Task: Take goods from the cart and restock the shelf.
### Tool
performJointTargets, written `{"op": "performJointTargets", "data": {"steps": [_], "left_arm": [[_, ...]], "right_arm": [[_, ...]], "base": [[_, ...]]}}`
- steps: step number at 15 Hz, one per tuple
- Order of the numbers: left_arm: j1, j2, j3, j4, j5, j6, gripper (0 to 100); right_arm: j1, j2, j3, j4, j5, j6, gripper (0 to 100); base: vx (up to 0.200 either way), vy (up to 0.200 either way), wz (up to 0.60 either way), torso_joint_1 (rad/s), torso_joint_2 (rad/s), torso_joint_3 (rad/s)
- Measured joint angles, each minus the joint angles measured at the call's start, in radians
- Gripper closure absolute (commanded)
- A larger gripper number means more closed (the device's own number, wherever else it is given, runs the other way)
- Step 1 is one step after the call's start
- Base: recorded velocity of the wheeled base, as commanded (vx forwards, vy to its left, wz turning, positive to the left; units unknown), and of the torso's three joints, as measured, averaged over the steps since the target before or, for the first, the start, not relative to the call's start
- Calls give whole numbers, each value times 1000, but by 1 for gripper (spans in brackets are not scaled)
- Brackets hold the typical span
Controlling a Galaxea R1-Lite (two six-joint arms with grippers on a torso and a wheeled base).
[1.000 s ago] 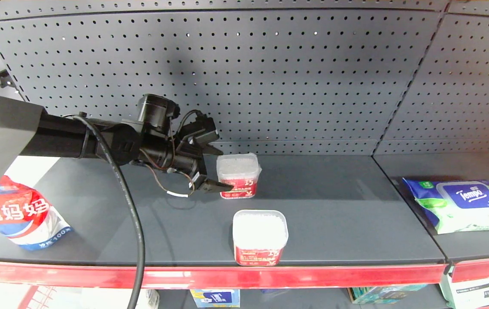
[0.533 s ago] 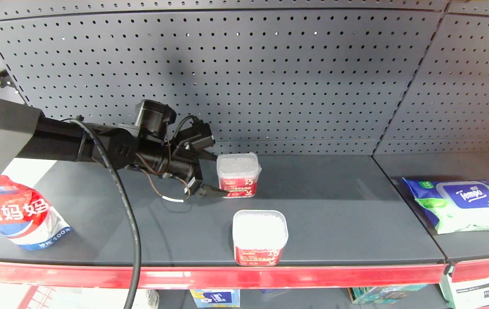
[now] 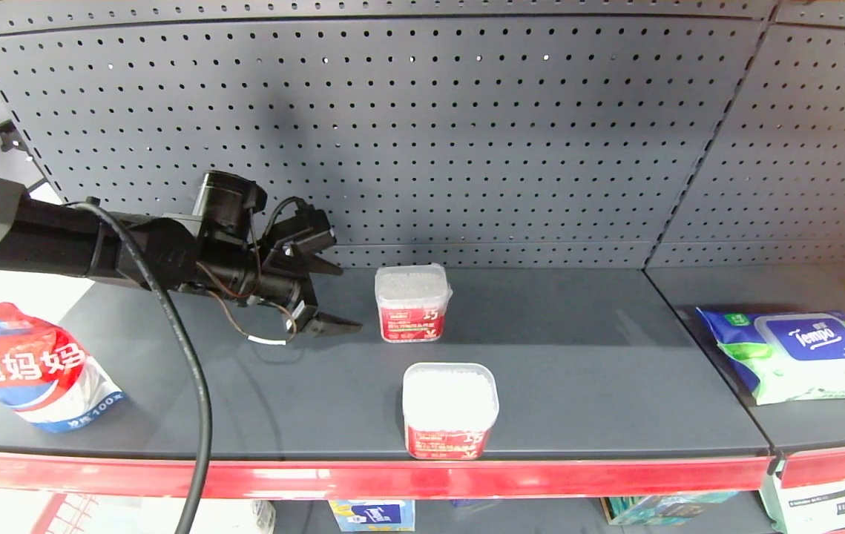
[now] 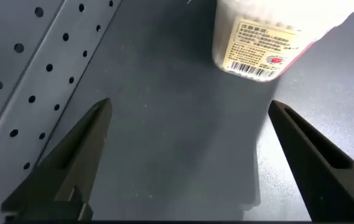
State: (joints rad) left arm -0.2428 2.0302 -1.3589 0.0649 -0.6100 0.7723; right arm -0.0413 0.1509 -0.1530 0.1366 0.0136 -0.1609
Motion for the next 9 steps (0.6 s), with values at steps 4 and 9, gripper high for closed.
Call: {"op": "performJointTargets", "data": {"steps": [4,9], "left_arm": [[-23,16,-59,-1,4,-6,0],[-29,46,-103,0,5,-7,0]], "right_arm": [[0,-4,0,0,0,-1,0],[0,-4,1,0,0,-2,0]], "base": [[0,0,0,0,0,0],[0,0,0,0,0,0]]}}
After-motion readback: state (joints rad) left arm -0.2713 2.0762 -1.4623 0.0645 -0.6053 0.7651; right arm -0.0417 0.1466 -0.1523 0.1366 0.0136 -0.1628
